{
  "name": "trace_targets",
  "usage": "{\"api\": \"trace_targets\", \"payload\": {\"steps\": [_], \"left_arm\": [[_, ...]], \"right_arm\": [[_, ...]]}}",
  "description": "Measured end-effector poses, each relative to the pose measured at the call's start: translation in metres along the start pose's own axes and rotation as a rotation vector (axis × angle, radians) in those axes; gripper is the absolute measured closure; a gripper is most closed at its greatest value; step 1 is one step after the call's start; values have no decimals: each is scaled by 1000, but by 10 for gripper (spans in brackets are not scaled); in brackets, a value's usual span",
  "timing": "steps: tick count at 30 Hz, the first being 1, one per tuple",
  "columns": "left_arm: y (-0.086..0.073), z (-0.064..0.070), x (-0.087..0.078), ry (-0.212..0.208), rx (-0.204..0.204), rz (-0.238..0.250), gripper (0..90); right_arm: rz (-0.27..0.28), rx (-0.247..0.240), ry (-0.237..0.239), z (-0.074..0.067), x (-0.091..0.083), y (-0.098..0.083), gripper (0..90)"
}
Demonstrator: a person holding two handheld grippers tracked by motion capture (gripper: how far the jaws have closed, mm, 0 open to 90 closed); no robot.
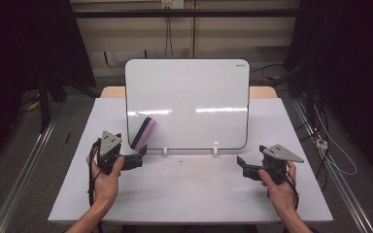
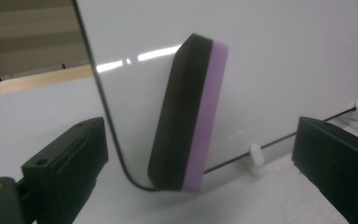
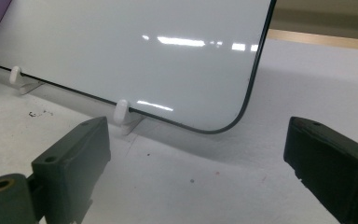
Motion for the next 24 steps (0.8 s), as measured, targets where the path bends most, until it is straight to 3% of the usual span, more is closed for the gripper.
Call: {"api": "trace_targets", "payload": {"steps": [2, 9, 14, 17, 18, 20, 22, 24], "left_arm": [[-3, -4, -6, 11, 17, -11, 34], [-22, -8, -23, 21, 15, -46, 36], [-36, -14, -30, 58, 38, -66, 31], [-42, -15, -33, 63, 44, -48, 35], [-44, -16, -33, 82, 55, -34, 35], [-46, -17, -36, 62, 43, -48, 35], [-47, -22, -38, 95, 39, -33, 34], [-48, -24, -39, 98, 18, -31, 29]], "right_arm": [[0, 2, -4, 0, -1, 0, 70], [-12, 5, -18, 2, -9, -8, 71], [-19, 5, -21, 4, -14, -13, 69], [-18, 14, -26, 4, -15, -16, 70], [-14, 7, -30, 4, -15, -16, 70], [-14, 10, -29, 3, -16, -18, 70], [-14, 7, -30, 4, -16, -19, 70], [-5, 14, -34, 5, -17, -18, 72]]}}
Point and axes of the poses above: each handheld gripper's, and its own axes: x roughly forward along the jaws, y roughly out of its top, z roughly to its right, the point moved 7 cm from there along x, roughly forward along the jaws, and after that the axes turned 12 degrees about -x, right-handed, at the moved point
